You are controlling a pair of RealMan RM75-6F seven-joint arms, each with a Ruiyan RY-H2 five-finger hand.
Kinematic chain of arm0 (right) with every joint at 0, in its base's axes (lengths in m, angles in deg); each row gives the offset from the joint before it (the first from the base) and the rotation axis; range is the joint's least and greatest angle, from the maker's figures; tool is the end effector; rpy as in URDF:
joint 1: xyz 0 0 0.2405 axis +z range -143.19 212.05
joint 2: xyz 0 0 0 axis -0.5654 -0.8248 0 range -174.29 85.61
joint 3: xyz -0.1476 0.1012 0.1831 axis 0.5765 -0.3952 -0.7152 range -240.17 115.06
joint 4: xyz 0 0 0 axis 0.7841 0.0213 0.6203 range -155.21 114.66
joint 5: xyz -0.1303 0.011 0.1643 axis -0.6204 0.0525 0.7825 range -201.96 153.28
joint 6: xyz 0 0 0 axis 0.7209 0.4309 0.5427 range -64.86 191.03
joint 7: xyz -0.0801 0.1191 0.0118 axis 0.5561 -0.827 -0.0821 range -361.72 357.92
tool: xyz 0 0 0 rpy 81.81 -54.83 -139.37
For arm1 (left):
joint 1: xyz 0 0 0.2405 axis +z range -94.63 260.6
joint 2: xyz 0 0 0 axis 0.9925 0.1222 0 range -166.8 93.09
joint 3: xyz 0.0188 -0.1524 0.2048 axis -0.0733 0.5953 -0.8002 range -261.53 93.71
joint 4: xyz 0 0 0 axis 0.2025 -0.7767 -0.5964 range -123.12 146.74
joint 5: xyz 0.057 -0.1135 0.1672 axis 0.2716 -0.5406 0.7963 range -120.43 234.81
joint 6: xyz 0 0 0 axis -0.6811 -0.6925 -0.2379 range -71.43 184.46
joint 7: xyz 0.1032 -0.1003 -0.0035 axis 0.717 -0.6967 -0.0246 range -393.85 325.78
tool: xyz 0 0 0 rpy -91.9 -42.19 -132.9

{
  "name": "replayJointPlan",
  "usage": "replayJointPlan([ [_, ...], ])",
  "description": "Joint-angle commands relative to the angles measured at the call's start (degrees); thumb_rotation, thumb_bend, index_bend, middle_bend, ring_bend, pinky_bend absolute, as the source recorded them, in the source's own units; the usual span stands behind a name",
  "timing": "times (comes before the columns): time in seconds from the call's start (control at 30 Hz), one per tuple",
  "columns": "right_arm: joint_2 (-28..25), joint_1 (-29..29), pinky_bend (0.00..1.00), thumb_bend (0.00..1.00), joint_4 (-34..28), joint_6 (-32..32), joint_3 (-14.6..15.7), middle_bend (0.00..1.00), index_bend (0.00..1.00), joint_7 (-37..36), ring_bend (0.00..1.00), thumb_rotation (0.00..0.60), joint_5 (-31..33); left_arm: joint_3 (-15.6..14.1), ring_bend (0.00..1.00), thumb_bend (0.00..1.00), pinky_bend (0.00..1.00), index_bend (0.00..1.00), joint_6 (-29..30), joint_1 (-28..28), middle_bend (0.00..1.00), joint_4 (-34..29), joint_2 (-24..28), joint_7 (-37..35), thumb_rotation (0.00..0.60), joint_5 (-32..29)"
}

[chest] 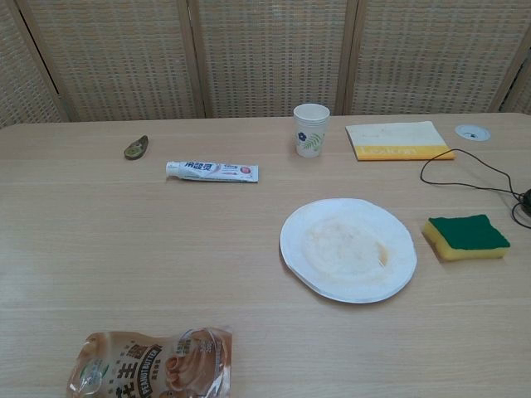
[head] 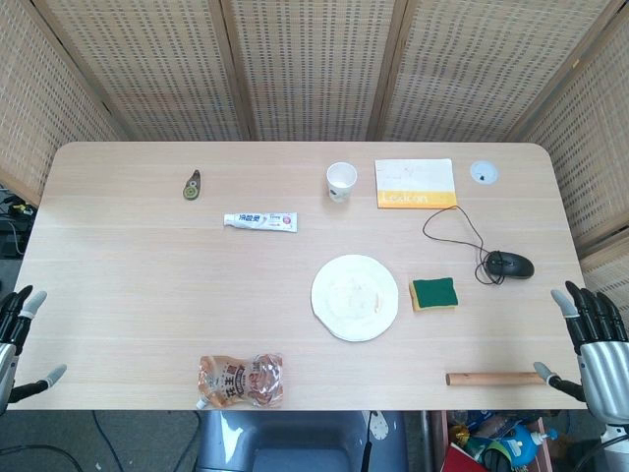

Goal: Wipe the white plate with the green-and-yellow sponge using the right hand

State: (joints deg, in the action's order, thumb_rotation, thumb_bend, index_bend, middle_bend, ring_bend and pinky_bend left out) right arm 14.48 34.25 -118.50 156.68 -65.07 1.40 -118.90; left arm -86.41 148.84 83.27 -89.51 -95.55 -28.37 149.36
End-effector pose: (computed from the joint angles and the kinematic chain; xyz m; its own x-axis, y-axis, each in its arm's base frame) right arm -0.2840 -0.1509 0.1891 0.4351 0.1091 0.8938 -0.8928 -0.0767 0.4439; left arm -0.2872 0.1335 0.1747 0.4314 0.0015 0.9021 0.9019 -0.0247 -0.4313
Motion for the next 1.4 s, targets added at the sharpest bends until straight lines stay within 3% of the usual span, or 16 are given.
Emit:
replayJointPlan([
  [0.03, -0.06, 0.04, 0.0, 0.0, -0.08, -0.08, 0.03, 0.0, 0.0, -0.04, 0.0, 0.6, 0.04, 0.08, 0.0, 0.0, 0.0, 0.0, -0.07, 0.02, 0.0, -0.03, 0.04, -0.13, 0.6, -0.07],
  [0.23, -0.2, 1.16, 0.0, 0.0, -0.3, -2.55, 0.48, 0.0, 0.0, -1.17, 0.0, 0.6, -0.07, 0.35, 0.0, 0.0, 0.0, 0.0, -0.69, -0.12, 0.0, 0.08, -0.01, -0.28, 0.6, -0.55],
  [0.5, 4.09, 16.89, 0.0, 0.0, 6.22, -26.42, -1.72, 0.0, 0.0, -3.65, 0.0, 0.6, 1.66, 2.43, 0.0, 0.0, 0.0, 0.0, -3.25, -1.74, 0.0, 0.02, -1.36, 2.14, 0.6, -3.5],
  [0.8, 12.78, 26.55, 0.0, 0.0, 16.34, -39.81, -4.61, 0.0, 0.0, 1.68, 0.0, 0.6, 8.9, 4.25, 0.0, 0.0, 0.0, 0.0, -6.37, -3.18, 0.0, -0.18, -2.44, 4.86, 0.6, -8.22],
  [0.93, 15.37, 28.58, 0.02, 0.0, 18.88, -42.9, -4.76, 0.01, 0.05, 3.66, 0.0, 0.6, 11.53, 4.9, 0.0, 0.0, 0.0, 0.0, -7.64, -3.8, 0.0, -0.15, -2.73, 5.55, 0.6, -10.08],
  [1.13, 18.81, 30.65, 0.12, 0.0, 21.45, -45.08, -4.6, 0.07, 0.08, 6.5, 0.0, 0.6, 13.68, 5.63, 0.0, 0.0, 0.0, 0.0, -8.95, -4.48, 0.0, 0.19, -3.06, 5.94, 0.6, -12.12],
  [1.4, 23.16, 32.85, 0.19, 0.0, 25.66, -46.56, -4.86, 0.15, 0.12, 8.85, 0.08, 0.6, 16.59, 6.03, 0.0, 0.0, 0.0, 0.0, -9.84, -4.98, 0.0, 0.12, -3.24, 6.69, 0.6, -13.69],
])
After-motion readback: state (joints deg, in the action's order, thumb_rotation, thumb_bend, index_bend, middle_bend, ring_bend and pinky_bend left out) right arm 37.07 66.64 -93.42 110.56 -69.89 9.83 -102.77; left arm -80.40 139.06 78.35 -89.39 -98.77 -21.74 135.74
